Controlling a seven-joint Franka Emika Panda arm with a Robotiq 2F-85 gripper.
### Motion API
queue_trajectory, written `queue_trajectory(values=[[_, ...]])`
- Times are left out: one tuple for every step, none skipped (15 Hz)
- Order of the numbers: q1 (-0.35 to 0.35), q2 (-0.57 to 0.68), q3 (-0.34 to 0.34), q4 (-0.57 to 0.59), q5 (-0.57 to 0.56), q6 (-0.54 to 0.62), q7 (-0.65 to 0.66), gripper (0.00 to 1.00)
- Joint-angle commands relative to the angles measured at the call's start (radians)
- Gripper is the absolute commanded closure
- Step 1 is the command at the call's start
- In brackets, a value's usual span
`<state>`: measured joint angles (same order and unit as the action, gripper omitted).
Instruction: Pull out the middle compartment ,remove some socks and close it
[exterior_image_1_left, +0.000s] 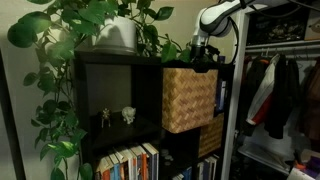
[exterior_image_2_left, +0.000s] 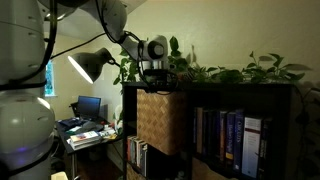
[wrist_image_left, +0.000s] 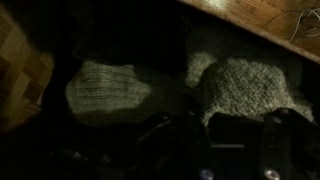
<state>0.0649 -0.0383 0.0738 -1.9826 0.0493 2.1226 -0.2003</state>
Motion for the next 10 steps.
queue_trajectory(values=[[0.004, -0.049, 0.000, 0.036, -0.026, -0.084, 0.014, 0.97], [0.004, -0.054, 0.000, 0.049, -0.031, -0.101, 0.014, 0.97], [0.005, -0.059, 0.000, 0.063, -0.037, -0.121, 0.012, 0.97], [0.004, -0.066, 0.000, 0.078, -0.042, -0.144, 0.012, 0.97], [0.004, -0.071, 0.000, 0.091, -0.049, -0.162, 0.013, 0.97], [0.003, -0.077, -0.001, 0.107, -0.057, -0.184, 0.014, 0.97], [0.002, -0.083, -0.001, 0.121, -0.070, -0.198, 0.019, 0.97], [0.002, -0.090, -0.001, 0.134, -0.081, -0.211, 0.021, 0.97], [0.000, -0.097, -0.001, 0.147, -0.096, -0.220, 0.026, 0.97], [0.000, -0.100, -0.001, 0.161, -0.110, -0.230, 0.029, 0.97]])
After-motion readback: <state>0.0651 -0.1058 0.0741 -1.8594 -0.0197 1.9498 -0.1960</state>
